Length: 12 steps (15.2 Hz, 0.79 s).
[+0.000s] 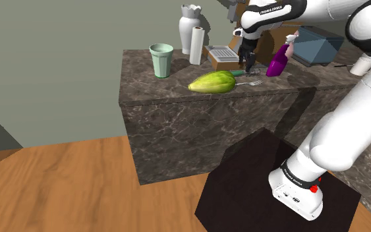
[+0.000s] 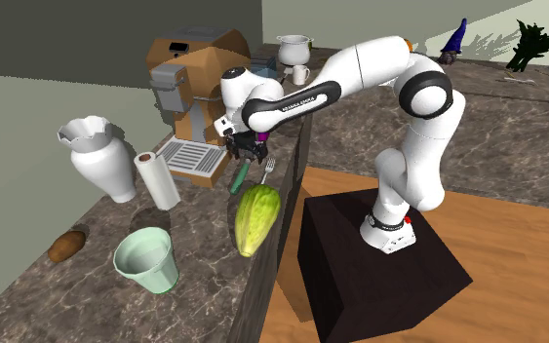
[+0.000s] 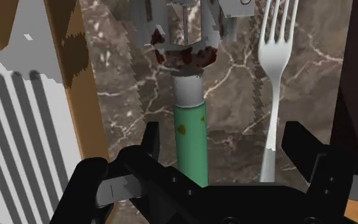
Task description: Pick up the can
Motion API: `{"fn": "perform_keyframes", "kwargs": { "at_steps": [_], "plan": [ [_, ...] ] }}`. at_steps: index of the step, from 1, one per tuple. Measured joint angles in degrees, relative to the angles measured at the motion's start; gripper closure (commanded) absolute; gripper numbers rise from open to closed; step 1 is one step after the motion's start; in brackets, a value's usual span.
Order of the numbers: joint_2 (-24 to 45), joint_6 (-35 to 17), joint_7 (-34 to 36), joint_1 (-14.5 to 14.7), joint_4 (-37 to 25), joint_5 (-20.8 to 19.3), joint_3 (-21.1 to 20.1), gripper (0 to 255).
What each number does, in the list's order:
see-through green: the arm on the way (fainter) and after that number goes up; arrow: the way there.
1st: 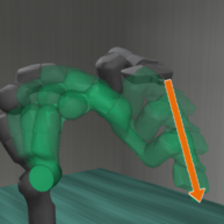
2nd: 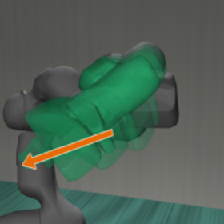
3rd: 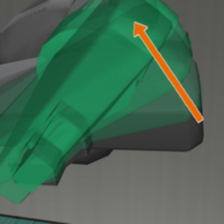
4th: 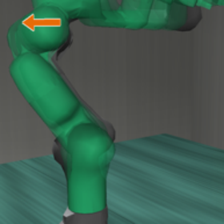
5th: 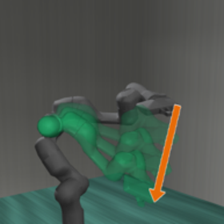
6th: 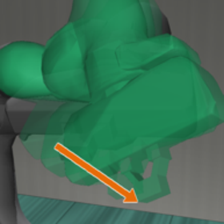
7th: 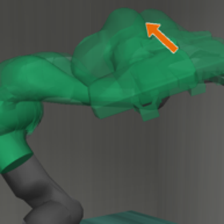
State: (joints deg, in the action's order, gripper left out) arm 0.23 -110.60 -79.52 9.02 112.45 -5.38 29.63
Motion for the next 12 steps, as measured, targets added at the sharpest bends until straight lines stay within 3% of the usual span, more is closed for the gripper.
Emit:
{"fn": "perform_keyframes", "kwargs": {
  "at_steps": [2,9,10,12],
  "plan": [
    [3.4,-1.0,-3.8,-0.4,-2.1,1.3,0.3,0],
    [5.9,-5.8,-5.4,-0.8,0.5,2.4,0.3,0],
    [6.1,-6.1,-5.3,-0.7,0.7,2.5,0.2,255],
    [6.1,-6.4,-5.2,-0.7,0.9,2.5,0.2,255]
  ]
}}
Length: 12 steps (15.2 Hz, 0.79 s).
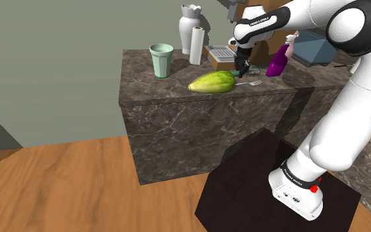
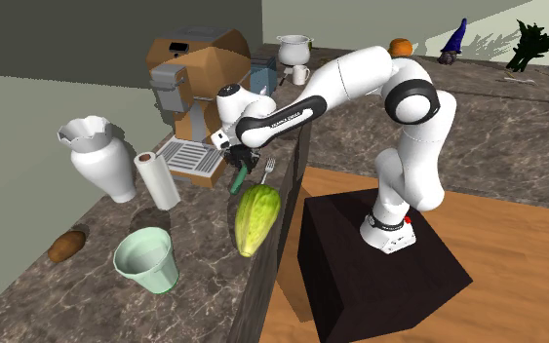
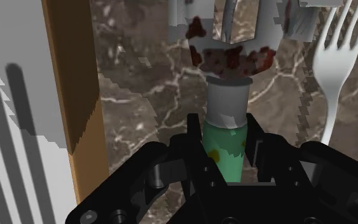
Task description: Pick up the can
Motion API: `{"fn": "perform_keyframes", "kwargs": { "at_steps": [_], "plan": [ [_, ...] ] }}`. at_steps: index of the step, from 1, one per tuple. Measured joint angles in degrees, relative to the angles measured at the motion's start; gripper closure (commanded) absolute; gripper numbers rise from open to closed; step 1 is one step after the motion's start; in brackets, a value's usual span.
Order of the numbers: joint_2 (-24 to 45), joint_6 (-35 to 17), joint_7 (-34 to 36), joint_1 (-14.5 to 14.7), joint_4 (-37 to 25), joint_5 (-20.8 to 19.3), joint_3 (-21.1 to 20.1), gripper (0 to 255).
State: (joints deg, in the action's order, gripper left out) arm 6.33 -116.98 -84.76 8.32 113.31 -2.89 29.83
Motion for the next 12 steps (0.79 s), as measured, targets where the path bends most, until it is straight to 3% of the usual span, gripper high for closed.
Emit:
{"fn": "perform_keyframes", "kwargs": {
  "at_steps": [12],
  "plan": [
    [-0.9,2.1,0.1,0.1,-1.4,-0.4,0.0,255]
  ]
}}
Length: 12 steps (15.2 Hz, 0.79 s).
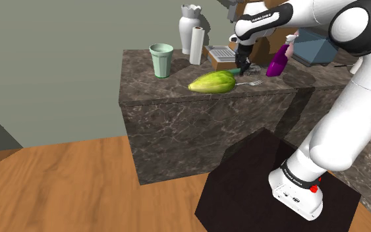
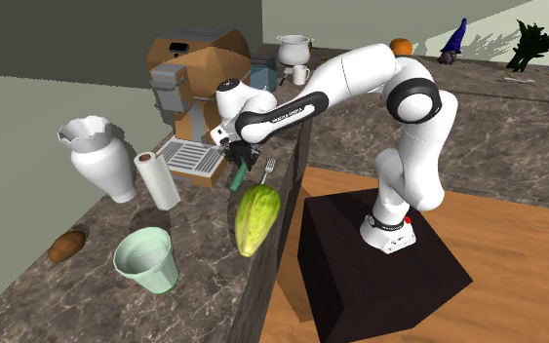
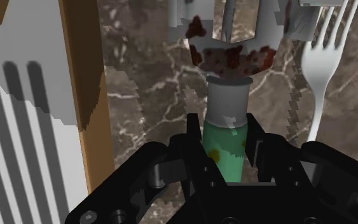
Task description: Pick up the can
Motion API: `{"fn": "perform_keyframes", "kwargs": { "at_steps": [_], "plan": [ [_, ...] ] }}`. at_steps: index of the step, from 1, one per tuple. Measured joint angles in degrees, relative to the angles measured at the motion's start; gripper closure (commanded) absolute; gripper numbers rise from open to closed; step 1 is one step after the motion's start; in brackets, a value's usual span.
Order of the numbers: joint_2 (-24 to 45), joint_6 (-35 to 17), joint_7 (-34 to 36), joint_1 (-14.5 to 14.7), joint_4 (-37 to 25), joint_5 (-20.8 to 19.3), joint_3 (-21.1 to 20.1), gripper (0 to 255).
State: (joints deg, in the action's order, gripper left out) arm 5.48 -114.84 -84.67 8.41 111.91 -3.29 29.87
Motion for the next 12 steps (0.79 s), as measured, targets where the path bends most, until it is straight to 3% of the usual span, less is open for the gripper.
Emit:
{"fn": "perform_keyframes", "kwargs": {
  "at_steps": [12],
  "plan": [
    [-2.2,8.6,0.1,0.3,-6.7,-0.9,-0.1,255]
  ]
}}
